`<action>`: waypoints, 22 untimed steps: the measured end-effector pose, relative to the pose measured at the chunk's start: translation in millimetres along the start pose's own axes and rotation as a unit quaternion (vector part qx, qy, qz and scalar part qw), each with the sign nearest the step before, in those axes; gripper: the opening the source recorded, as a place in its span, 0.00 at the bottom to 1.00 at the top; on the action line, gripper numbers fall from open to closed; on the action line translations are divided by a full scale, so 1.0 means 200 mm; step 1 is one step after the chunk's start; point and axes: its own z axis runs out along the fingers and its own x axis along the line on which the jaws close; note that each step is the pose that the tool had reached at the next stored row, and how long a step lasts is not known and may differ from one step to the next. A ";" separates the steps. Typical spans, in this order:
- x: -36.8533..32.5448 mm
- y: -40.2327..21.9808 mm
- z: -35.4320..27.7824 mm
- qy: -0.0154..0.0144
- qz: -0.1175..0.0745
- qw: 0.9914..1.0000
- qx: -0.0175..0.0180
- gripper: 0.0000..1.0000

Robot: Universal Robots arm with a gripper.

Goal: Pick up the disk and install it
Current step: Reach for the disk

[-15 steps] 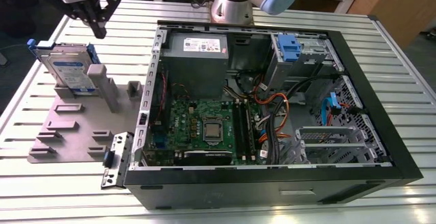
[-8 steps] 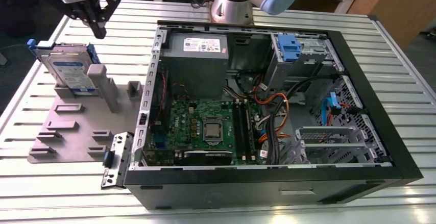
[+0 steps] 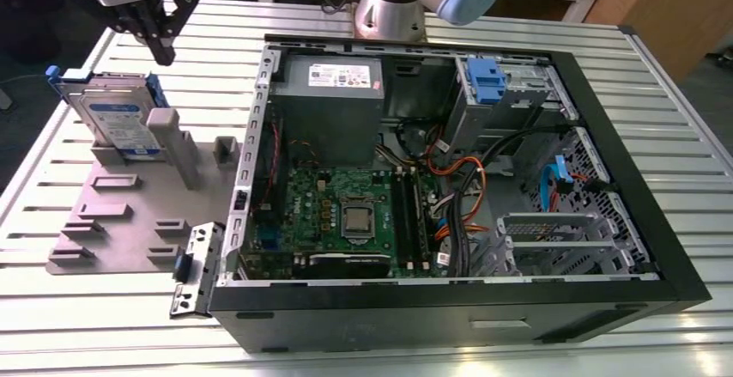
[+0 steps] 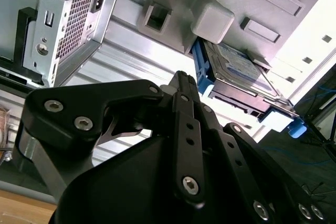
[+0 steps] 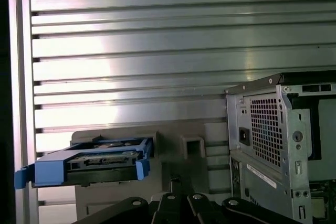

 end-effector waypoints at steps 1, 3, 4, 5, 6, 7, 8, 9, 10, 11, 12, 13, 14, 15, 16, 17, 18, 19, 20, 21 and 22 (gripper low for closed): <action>0.005 0.000 0.001 0.000 0.000 1.000 0.000 0.11; 0.016 0.001 0.003 0.000 0.000 1.000 0.000 0.11; 0.022 0.002 0.004 0.000 0.000 1.000 0.000 0.11; 0.027 0.002 0.005 0.000 0.000 1.000 0.000 0.11; 0.032 0.002 0.006 0.000 0.000 1.000 0.000 0.11; 0.036 0.003 0.007 0.000 0.000 1.000 0.000 0.11; 0.040 0.004 0.008 0.000 0.000 1.000 0.000 0.11; 0.043 0.005 0.009 0.000 0.000 1.000 0.000 0.11; 0.048 0.006 0.010 0.000 0.000 1.000 0.000 0.11; 0.053 0.008 0.011 0.000 0.000 1.000 0.000 0.11; 0.057 0.009 0.012 0.000 0.000 1.000 0.000 0.11; 0.062 0.011 0.013 0.000 0.000 1.000 0.000 0.11; 0.067 0.012 0.014 0.000 0.000 1.000 0.000 0.11; 0.072 0.014 0.016 0.000 0.000 1.000 0.000 0.11; 0.077 0.015 0.017 0.000 0.000 1.000 0.000 0.11; 0.082 0.017 0.018 0.000 0.000 1.000 0.000 0.11; 0.087 0.018 0.019 0.000 0.000 1.000 0.000 0.11; 0.093 0.020 0.020 0.000 0.000 1.000 0.000 0.11; 0.098 0.021 0.022 0.000 0.000 1.000 0.000 0.11; 0.104 0.022 0.023 0.000 0.000 1.000 0.000 0.11; 0.111 0.023 0.025 0.000 0.000 1.000 0.000 0.11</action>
